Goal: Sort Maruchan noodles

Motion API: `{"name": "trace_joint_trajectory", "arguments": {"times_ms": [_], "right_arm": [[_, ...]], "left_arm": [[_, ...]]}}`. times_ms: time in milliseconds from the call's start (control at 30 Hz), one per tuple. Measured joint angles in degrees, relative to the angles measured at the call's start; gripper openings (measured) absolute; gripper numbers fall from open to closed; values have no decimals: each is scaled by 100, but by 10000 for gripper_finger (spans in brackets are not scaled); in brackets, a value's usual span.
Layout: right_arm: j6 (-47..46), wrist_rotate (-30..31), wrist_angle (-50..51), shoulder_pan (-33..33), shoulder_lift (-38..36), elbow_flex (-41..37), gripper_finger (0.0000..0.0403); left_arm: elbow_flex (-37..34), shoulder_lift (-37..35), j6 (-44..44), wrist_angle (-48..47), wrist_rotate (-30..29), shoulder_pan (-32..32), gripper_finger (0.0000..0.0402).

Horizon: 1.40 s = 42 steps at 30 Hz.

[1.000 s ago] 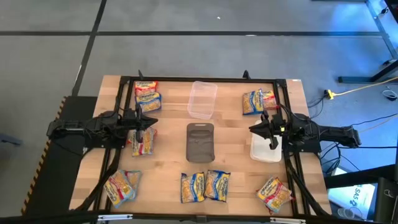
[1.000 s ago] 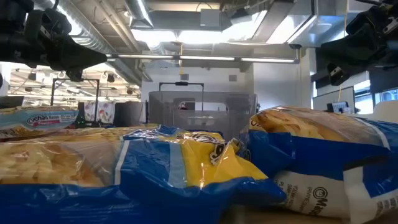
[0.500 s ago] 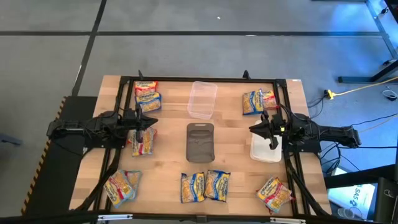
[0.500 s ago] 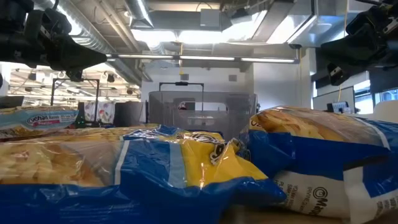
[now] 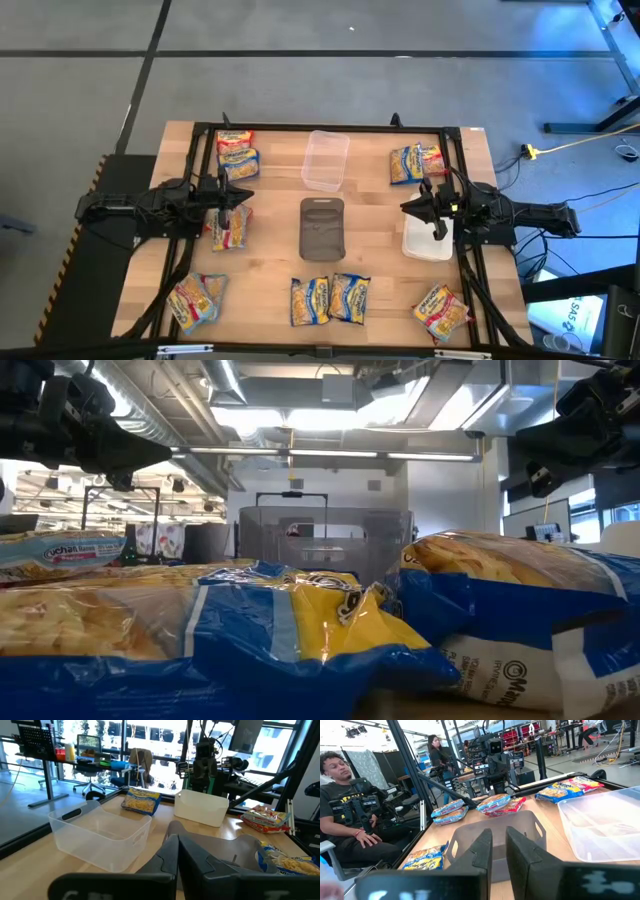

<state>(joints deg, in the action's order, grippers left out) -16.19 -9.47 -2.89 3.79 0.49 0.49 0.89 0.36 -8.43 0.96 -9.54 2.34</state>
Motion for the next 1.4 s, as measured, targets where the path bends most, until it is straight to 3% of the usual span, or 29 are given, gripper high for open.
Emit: {"name": "trace_joint_trajectory", "arguments": {"times_ms": [767, 1000, 1167, 1400], "right_arm": [[0, 0, -27, -1, 2, 0, 33], [11, 2, -23, 0, 2, 2, 33], [-2, 13, -23, -2, 2, 0, 33], [-166, 408, -23, 0, 0, 0, 33]], "left_arm": [[0, 2, -14, 69, -178, 1, 2], [0, 2, -1028, 971, -205, -10, 2], [0, 17, -1092, 1781, -283, -16, 2], [3, 897, -1383, 2631, -79, -259, 2]]}}
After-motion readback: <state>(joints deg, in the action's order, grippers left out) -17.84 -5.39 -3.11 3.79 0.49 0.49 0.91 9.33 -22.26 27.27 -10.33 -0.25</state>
